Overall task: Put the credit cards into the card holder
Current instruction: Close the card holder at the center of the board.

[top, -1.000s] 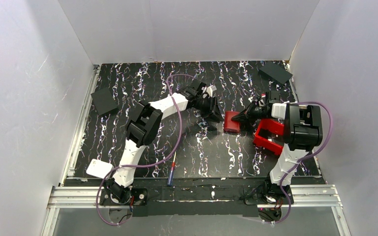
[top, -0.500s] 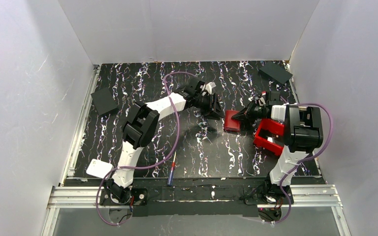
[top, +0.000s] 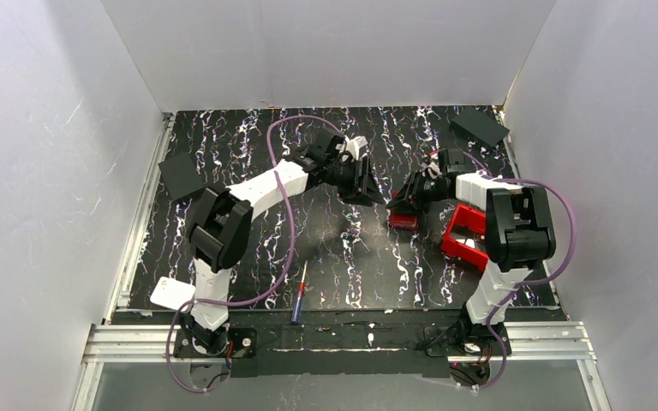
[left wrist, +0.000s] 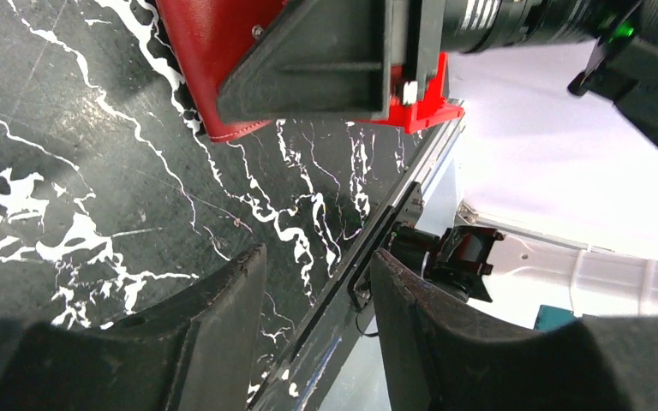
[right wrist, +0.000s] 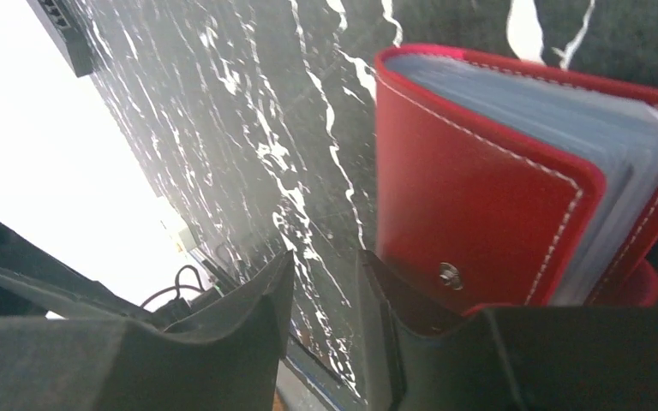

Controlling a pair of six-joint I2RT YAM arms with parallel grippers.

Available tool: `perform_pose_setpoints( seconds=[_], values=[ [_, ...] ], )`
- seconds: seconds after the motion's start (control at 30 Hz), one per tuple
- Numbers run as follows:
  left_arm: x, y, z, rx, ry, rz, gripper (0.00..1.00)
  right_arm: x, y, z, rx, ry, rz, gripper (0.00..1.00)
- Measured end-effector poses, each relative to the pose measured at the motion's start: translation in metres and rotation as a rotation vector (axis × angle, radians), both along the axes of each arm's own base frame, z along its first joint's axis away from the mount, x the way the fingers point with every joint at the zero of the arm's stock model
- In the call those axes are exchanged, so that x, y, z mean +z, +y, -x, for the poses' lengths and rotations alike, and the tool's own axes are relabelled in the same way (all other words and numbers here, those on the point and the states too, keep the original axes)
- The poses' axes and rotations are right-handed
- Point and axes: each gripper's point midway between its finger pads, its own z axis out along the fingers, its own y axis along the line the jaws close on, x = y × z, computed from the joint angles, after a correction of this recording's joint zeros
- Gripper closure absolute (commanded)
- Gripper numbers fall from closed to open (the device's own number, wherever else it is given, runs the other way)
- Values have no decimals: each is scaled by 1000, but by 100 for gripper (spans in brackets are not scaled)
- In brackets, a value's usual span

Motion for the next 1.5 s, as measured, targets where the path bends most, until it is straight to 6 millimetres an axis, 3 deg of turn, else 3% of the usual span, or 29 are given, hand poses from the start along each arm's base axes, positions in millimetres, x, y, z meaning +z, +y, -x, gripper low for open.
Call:
perform_pose_setpoints(
  seconds=[0.13,0.3,0.33,0.43,0.53,0.67,0.73,0.87,0.93,1.17,1.33,1.5],
  values=[
    [15,8,2,6,-28,16,50,26,-2,-16,25,-48,23,47],
    [9,13,3,11,-17,6,48,80,-17,-37,44,-221,136,39],
    [8,13,4,11,-13,5,48,91,-23,-41,42,-259,176,35],
    [9,11,3,11,-6,18,47,103,-45,-46,7,-307,321,9],
    [6,3,0,17,22,51,47,93,-68,-40,-38,-303,420,2],
    [-6,-4,-3,27,72,67,47,49,-86,-20,-70,-178,404,2],
    [-10,-4,-3,30,85,66,47,27,-89,-20,-68,-115,384,3],
    [-13,-2,0,28,86,60,47,2,-81,-24,-44,-81,339,16],
    [-18,3,6,24,94,47,47,-4,-73,-24,-24,-74,312,31],
    [-19,24,23,8,79,1,47,-16,-39,-23,27,-93,256,66],
    [-10,56,24,43,58,-7,46,-15,20,-9,118,-131,189,71],
    [-23,99,28,109,68,-72,44,-13,75,18,217,-155,113,73]
  ],
)
